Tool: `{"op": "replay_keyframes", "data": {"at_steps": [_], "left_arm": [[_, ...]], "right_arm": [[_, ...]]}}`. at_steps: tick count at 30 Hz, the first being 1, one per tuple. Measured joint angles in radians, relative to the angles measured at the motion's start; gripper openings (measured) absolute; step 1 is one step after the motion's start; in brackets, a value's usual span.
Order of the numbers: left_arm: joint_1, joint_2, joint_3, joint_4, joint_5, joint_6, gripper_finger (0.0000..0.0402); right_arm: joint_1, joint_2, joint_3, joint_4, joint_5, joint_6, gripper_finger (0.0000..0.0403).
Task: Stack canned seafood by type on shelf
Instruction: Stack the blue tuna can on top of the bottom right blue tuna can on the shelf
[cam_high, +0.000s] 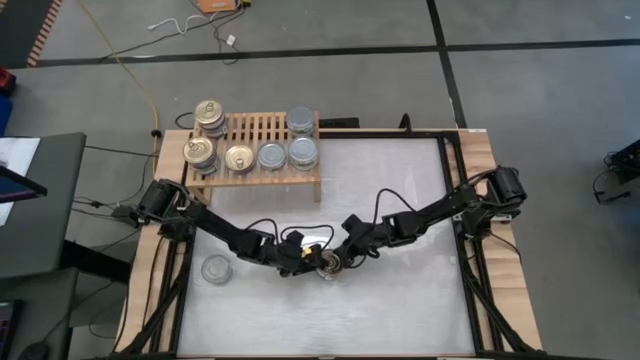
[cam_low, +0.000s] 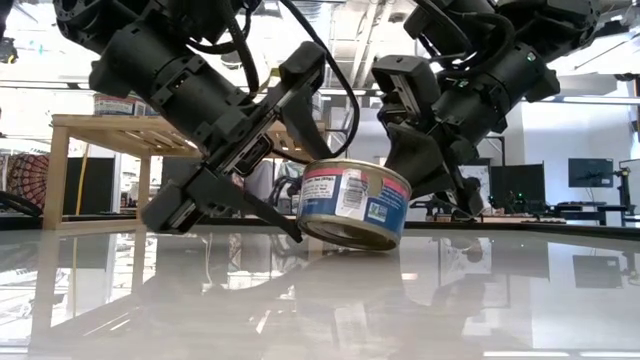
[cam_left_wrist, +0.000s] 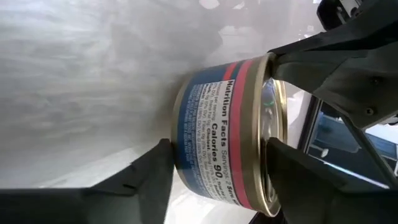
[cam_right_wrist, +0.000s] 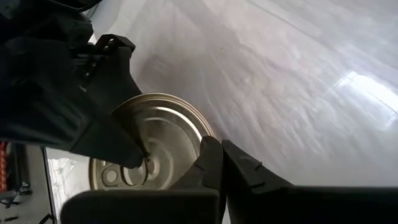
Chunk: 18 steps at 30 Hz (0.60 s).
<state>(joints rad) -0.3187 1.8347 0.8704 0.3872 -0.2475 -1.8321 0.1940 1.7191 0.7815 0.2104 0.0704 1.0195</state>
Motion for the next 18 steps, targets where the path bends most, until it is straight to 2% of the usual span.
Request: {"op": "replay_keyframes", "data": {"at_steps": [4,14,18], "left_arm": [[-0.001,0.0,0.0,-0.001,0.004,0.01,0.0198],[-0.001,0.0,0.0,-0.003,0.004,0.033,0.0208],[-0.001,0.0,0.0,-0.004,0.004,0.044,0.021]], "right_arm": [[0.0,0.0,0.0,0.0,0.0,-0.001,0.0029],[0.0,0.0,0.0,0.003,0.0,-0.001,0.003],[0.0,-0.01,0.0,-0.009,-0.001,-0.004,0.0044]]}}
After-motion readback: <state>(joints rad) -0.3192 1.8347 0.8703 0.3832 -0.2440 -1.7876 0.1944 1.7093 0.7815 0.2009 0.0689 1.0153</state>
